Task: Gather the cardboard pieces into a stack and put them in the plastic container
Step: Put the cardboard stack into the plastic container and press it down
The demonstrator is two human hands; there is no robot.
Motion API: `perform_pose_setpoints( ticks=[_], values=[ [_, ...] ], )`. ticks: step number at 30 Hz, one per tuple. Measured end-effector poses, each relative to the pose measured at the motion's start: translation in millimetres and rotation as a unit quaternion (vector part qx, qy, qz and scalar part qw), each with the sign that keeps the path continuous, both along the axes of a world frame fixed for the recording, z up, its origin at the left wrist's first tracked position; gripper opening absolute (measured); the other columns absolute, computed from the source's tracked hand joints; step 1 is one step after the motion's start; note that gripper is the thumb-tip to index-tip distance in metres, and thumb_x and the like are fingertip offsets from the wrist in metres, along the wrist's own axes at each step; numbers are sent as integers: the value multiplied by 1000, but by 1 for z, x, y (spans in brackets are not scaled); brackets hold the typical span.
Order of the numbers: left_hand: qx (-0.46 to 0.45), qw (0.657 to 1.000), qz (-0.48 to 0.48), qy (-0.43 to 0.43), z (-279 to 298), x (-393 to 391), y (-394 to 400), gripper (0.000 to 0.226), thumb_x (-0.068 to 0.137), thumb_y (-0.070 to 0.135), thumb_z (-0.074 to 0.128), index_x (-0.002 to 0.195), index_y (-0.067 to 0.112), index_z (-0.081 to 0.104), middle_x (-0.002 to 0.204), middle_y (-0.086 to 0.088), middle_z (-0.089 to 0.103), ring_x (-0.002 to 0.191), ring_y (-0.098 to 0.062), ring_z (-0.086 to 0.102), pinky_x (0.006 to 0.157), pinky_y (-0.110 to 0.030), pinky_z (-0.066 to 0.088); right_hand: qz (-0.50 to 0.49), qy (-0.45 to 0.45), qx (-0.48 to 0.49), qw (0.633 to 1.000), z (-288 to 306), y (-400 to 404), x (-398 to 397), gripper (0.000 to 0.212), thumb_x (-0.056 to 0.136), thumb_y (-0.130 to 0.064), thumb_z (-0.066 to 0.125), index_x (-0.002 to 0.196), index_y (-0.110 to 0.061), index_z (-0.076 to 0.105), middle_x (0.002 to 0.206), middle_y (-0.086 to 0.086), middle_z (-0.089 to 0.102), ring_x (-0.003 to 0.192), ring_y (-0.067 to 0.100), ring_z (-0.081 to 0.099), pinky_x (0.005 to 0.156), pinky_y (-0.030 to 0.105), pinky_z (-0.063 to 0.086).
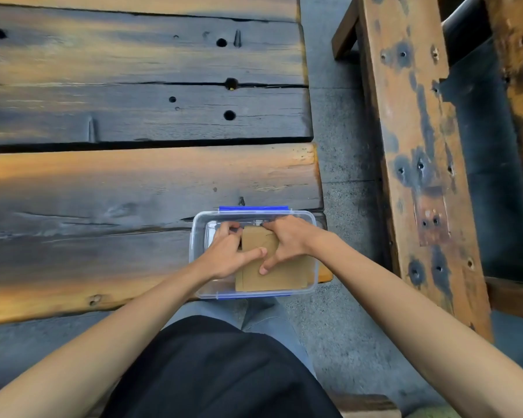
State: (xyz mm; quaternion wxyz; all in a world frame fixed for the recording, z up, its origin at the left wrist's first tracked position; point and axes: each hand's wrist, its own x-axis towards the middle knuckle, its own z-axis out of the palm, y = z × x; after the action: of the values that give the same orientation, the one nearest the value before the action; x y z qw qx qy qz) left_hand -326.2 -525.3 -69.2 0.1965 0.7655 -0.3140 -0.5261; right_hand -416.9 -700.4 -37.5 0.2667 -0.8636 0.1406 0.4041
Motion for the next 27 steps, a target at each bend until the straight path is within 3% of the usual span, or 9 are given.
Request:
perform_pose_setpoints(
  ticks=[5,10,15,19,27],
  values=[
    [-11,1000,2,0,2,3,-3,59,77,63,69,119,22,70,153,-7,23,141,-22,26,115,-32,25,44,21,20,999,-1,-7,2,113,53,-76,82,139,-11,51,129,9,60,117,28,58,101,44,50],
    [13,1000,-26,-3,6,1,-3,113,61,84,53,150,14,43,159,-5,15,148,-23,16,122,-37,21,25,15,59,998,-1,-16,2,88,57,-72,82,123,-18,62,115,1,70,101,22,65,93,40,55],
    [-2,999,21,36,0,-1,1,81,74,70,60,136,17,58,162,0,14,147,-16,15,117,-31,20,22,-15,70,997,-4,-18,-1,78,61,-71,82,118,-19,64,107,0,72,95,21,65,89,40,55],
    [-14,1000,6,17,-5,-6,3,83,79,63,64,137,4,57,163,-2,15,148,-15,14,113,-24,16,52,-43,39,997,-6,-16,-2,77,63,-73,78,116,-17,65,105,4,72,95,25,65,86,42,56],
    [-20,1000,11,13,-2,-3,-1,65,84,57,66,132,13,63,161,-1,18,146,-15,18,110,-24,17,80,-68,2,994,-3,-15,-9,84,60,-80,74,116,-19,57,110,7,71,101,30,65,84,40,54]
  ],
)
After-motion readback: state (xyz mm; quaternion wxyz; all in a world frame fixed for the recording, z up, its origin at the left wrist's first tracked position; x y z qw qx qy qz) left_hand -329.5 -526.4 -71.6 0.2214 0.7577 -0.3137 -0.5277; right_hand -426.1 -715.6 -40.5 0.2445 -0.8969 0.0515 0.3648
